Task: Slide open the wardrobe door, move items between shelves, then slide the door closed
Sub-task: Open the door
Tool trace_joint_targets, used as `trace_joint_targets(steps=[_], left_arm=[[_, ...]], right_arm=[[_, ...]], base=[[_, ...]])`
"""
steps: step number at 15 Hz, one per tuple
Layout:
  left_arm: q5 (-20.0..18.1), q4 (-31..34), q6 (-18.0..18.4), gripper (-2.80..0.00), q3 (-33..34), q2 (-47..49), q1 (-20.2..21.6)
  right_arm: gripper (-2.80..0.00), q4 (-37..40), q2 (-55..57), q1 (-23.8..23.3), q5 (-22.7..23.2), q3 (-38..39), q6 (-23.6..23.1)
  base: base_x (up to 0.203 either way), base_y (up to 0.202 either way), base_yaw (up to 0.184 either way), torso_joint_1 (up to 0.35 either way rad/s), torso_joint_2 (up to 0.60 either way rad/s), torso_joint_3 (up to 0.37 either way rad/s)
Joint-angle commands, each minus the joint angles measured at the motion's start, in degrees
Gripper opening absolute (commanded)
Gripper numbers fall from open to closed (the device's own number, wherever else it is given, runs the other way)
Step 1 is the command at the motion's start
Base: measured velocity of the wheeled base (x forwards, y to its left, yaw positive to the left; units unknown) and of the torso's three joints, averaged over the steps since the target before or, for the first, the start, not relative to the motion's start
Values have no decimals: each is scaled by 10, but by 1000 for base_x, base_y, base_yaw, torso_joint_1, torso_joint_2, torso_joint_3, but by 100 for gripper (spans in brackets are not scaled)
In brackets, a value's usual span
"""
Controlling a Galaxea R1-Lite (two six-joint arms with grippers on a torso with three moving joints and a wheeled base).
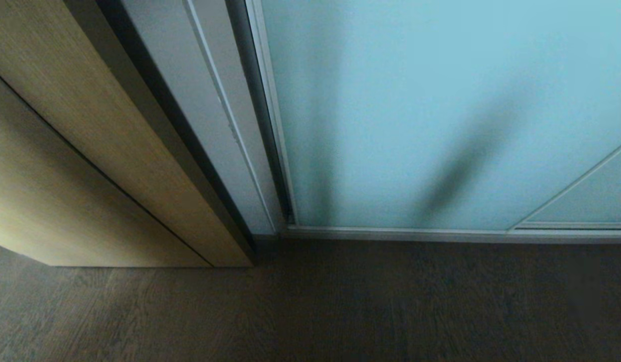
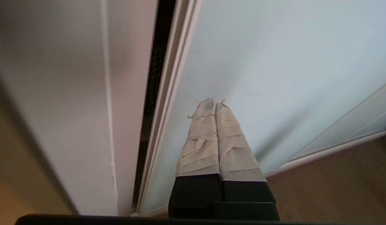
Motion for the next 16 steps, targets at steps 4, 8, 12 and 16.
trace_joint_targets(steps=[4,8,12,16], left_arm=[[51,-46,14,-280,-33,73,-22],[80,-52,24,-280,-133,106,-42],[94,-156,79,-280,-128,123,-76],[95,-240,85,-280,-75,127,-81]], right_arm=[[-280,0,1,0,1,0,0],[-280,0,1,0,1,0,0],[-280,0,1,0,1,0,0],[-280,0,1,0,1,0,0]], base=[[0,0,0,0,0,0],[0,0,0,0,0,0],[0,0,0,0,0,0],[0,0,0,0,0,0]])
